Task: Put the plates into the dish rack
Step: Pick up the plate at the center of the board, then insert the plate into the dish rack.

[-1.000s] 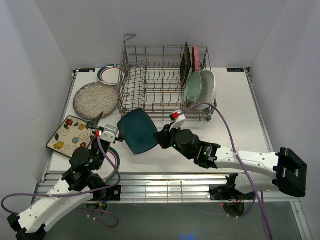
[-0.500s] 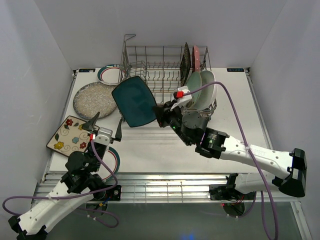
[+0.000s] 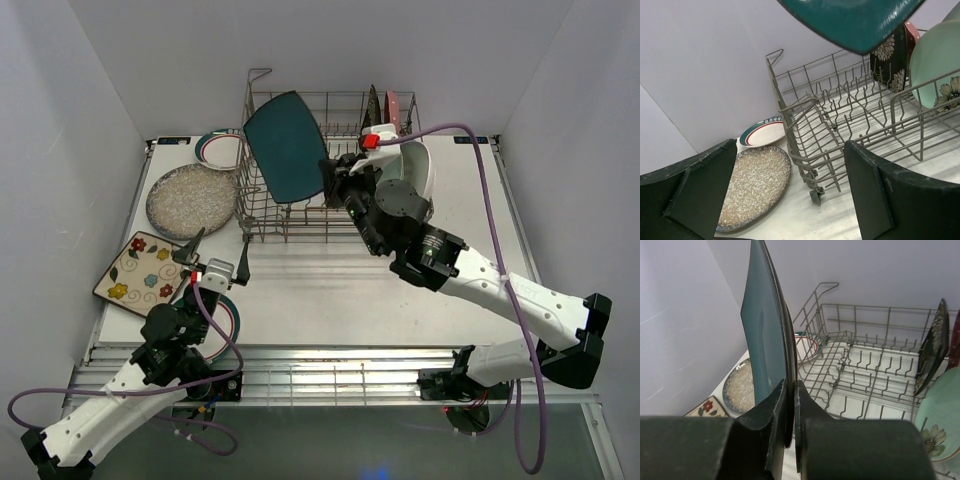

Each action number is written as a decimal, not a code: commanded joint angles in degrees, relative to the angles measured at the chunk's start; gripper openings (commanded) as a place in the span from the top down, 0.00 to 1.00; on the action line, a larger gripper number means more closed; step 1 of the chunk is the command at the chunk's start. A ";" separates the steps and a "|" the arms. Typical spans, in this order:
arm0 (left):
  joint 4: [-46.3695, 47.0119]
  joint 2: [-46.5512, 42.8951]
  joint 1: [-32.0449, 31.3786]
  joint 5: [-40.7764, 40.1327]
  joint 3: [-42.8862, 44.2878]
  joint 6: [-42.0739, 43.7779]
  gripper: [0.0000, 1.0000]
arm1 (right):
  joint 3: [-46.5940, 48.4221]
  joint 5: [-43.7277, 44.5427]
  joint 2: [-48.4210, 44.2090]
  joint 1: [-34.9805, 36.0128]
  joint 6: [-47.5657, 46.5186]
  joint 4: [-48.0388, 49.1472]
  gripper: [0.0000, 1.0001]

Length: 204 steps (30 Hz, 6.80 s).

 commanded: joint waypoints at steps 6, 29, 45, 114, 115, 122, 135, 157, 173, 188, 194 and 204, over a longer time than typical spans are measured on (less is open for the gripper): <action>3.73 -0.63 -0.22 -0.01 -3.71 1.27 0.02 | 13.21 2.56 4.15 -7.02 -1.63 5.06 0.92; 4.70 0.77 -0.22 0.35 -5.56 0.74 0.02 | 49.06 9.68 35.97 -22.58 -12.00 -4.61 0.92; 4.61 1.12 -0.22 0.52 -5.65 0.74 0.02 | 49.08 13.72 43.88 -26.10 -23.86 6.02 0.92; 3.21 2.53 -0.22 1.67 -5.30 0.13 0.02 | 52.94 16.79 63.92 -26.81 -31.94 11.20 0.92; 3.21 2.53 -0.22 1.67 -5.30 0.04 0.02 | 52.94 16.97 64.10 -26.81 -32.13 11.29 0.92; 3.12 2.79 -0.22 1.76 -5.30 0.04 0.02 | 52.33 17.23 64.89 -26.63 -32.48 11.12 0.92; 2.94 3.32 -0.22 1.75 -5.21 0.04 0.02 | 51.10 18.46 65.77 -26.19 -32.13 11.03 0.92; 2.68 3.41 -0.22 1.40 -5.12 0.12 0.02 | 46.62 12.58 59.44 -29.71 -14.11 -1.62 0.74; 2.59 4.28 -0.22 1.05 -4.95 0.13 0.02 | 45.65 11.61 55.05 -29.27 -14.11 -2.06 0.56; 2.77 4.99 -0.22 0.52 -4.86 0.39 0.02 | 36.25 9.59 43.71 -24.44 -12.36 -2.41 0.39; 2.68 5.08 -0.22 0.26 -4.77 0.48 0.02 | 31.77 6.43 39.32 -22.42 -7.98 -5.84 0.24; 3.12 5.17 -0.22 -0.18 -4.86 0.92 0.02 | 21.22 1.50 31.15 -19.78 -1.98 -4.88 0.02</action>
